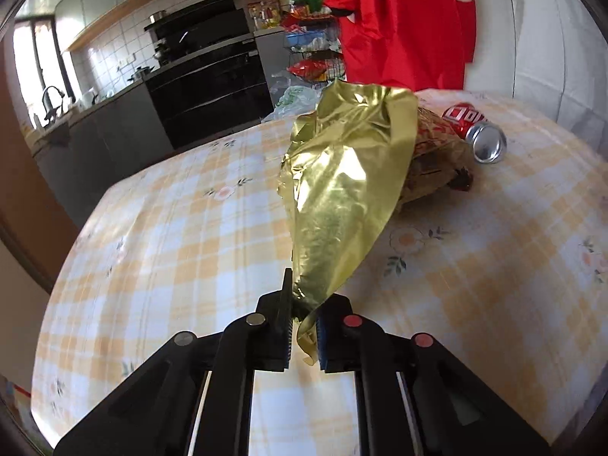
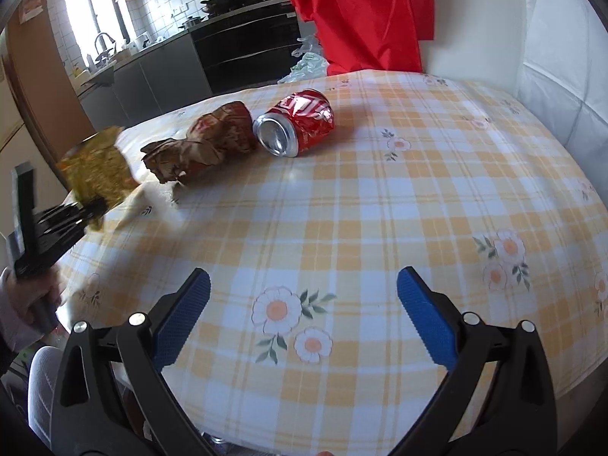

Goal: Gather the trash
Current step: 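Grasp the gold foil wrapper with the left tool and lift it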

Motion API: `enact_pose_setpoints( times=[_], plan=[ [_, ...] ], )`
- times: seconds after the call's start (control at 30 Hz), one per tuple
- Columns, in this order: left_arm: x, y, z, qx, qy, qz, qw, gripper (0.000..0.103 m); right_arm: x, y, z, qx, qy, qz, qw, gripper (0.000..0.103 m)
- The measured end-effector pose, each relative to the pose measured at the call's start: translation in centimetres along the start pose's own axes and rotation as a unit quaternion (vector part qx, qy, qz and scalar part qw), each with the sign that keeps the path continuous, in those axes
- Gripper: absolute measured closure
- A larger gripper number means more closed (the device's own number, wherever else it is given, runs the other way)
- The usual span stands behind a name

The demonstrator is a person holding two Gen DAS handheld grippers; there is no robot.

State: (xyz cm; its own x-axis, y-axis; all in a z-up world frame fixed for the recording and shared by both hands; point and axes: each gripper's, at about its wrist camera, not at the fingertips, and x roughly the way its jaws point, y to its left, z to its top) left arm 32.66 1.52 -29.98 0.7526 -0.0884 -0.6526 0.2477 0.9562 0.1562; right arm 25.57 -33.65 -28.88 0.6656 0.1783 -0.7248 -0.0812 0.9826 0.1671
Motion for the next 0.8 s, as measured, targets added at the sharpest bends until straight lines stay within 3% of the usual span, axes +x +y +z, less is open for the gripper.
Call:
enact_pose_setpoints(
  times=[0.1,0.3,0.6,0.8],
  plan=[
    [-2.1,1.3,-0.7,-0.043,-0.006,-0.020,0.9988,0.093,0.5,0.1,1.3,-0.005,-0.003,0.002,1.000,0.006],
    [-5.4,2.5,-2.1,-0.135,-0.021,-0.060,0.9888,0.093,1.9,0.6,5.1,-0.027,-0.016,0.000,0.999,0.006],
    [-7.6,2.5,-4.0,-0.168,-0.030,-0.074,0.9825,0.093,5.5,0.5,9.4,-0.020,-0.021,-0.007,1.000,0.007],
    [-8.0,3.0,-4.7,-0.181,-0.035,-0.072,0.9802,0.093,10.7,-0.2,13.6,0.036,-0.014,-0.007,0.999,0.007]
  ],
)
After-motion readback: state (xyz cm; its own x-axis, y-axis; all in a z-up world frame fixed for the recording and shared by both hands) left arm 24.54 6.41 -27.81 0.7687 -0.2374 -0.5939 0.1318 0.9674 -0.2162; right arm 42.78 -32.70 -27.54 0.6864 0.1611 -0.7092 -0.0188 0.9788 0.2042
